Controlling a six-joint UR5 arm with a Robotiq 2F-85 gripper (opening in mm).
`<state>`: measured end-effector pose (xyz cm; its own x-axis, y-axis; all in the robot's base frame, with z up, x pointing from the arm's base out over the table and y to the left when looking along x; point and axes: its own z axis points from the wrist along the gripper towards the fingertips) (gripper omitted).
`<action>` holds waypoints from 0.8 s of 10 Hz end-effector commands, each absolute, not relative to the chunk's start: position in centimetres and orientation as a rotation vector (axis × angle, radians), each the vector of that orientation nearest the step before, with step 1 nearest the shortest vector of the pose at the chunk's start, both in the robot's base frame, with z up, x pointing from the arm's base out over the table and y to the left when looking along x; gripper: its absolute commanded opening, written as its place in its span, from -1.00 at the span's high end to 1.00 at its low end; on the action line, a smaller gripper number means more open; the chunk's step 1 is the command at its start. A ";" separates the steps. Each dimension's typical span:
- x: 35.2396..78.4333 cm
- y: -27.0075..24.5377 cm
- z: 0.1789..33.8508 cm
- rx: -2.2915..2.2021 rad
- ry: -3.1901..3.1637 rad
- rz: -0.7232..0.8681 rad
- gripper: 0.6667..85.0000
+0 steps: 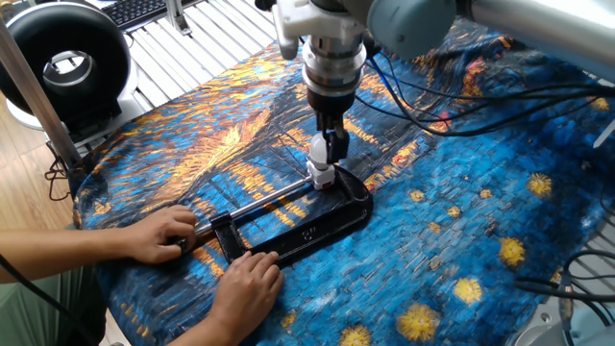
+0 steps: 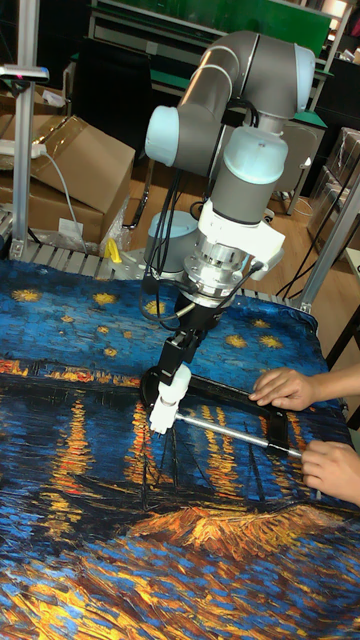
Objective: Install the light bulb by rotating it
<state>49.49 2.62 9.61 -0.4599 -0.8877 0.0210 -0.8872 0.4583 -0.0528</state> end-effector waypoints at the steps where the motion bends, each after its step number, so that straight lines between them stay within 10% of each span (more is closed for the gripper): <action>1: 49.2 2.8 9.1 -1.690 2.623 -0.083 -0.61; 8: 50.0 2.9 8.9 -1.795 2.525 -0.127 -0.55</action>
